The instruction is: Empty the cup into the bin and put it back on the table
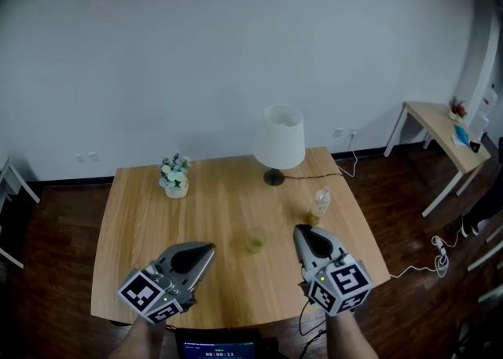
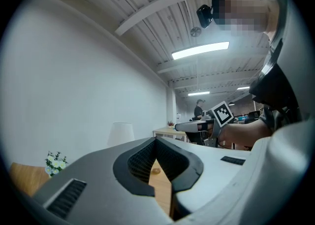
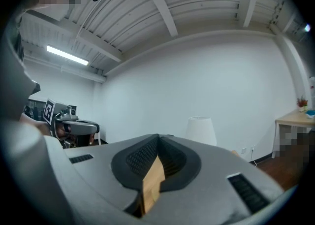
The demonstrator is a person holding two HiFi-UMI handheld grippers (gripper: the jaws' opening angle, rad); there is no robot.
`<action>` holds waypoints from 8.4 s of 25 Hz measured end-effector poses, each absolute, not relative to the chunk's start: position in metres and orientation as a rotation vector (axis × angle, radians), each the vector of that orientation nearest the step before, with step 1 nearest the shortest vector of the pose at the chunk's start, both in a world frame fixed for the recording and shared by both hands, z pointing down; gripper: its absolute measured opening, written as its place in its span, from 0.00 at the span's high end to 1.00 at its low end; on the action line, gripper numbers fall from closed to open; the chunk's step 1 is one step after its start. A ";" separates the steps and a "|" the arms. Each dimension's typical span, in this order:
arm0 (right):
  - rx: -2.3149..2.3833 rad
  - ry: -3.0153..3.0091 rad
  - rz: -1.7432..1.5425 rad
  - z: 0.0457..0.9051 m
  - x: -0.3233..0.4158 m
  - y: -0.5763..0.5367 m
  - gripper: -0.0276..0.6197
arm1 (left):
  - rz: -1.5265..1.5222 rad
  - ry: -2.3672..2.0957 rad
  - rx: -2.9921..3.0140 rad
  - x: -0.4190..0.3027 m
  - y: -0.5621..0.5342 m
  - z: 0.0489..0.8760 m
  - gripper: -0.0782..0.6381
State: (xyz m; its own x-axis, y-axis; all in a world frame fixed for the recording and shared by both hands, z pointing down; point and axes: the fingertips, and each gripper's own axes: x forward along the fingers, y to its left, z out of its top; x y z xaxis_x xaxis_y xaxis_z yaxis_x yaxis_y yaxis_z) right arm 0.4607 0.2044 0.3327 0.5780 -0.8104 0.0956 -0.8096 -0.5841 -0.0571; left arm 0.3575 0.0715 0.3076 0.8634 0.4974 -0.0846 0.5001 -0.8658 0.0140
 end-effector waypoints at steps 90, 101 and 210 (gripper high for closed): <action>-2.577 1.914 -0.976 0.657 0.527 0.088 0.30 | 0.496 0.448 2.825 0.488 0.008 0.588 0.90; -2.569 1.952 -0.908 0.659 0.529 0.074 0.25 | 0.508 0.429 2.815 0.494 0.006 0.597 0.90; -1.939 2.815 -0.331 0.371 0.306 -0.062 0.32 | -0.332 -0.728 3.012 0.144 -0.129 0.323 0.90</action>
State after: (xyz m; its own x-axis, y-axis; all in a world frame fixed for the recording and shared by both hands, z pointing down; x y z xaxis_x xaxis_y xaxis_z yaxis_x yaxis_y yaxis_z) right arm 0.3055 -0.0622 0.3713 -0.3332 -0.8783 0.3429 -0.9339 0.3575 0.0082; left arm 0.1437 -0.1288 0.3226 0.8681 -0.4543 -0.1998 -0.4489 -0.8905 0.0744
